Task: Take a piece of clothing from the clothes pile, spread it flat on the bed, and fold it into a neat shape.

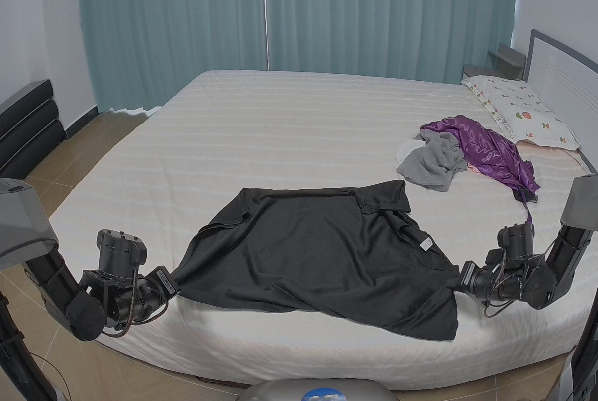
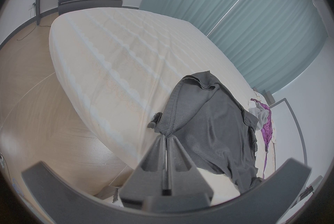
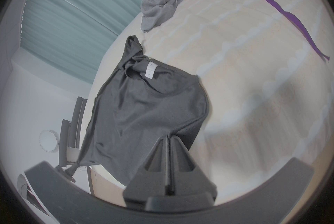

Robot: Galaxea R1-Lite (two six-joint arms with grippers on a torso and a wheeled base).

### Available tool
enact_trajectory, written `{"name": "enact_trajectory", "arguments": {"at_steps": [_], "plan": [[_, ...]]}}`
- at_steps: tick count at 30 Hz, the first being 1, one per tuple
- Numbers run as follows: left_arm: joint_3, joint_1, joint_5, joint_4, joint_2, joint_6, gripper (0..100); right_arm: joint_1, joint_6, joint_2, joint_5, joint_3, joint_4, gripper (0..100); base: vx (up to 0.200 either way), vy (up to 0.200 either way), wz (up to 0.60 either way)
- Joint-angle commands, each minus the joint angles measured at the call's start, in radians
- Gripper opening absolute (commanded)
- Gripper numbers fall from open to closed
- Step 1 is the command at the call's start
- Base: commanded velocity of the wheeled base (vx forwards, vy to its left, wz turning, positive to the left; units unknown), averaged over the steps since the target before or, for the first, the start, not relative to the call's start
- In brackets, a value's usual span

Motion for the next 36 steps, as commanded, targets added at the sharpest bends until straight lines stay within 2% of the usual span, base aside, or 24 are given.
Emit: {"name": "enact_trajectory", "arguments": {"at_steps": [1, 7, 28, 36], "plan": [[-0.005, 0.004, 0.000, -0.002, 0.007, 0.000, 0, 0.000, 0.025, -0.047, 0.000, -0.048, 0.003, 0, 0.000, 0.000, 0.00], [-0.008, 0.004, 0.000, -0.003, 0.010, -0.002, 0, -0.003, 0.032, -0.035, -0.001, -0.151, 0.006, 0, 0.000, 0.000, 0.00], [-0.008, 0.003, -0.001, -0.003, 0.011, -0.005, 0, 0.001, 0.031, 0.209, -0.014, -0.507, 0.069, 0, 0.000, 0.000, 0.00], [-0.008, 0.001, -0.003, -0.003, 0.011, -0.007, 0, 0.009, 0.025, 0.292, -0.081, -0.574, 0.052, 0, 0.000, 0.000, 0.00]]}}
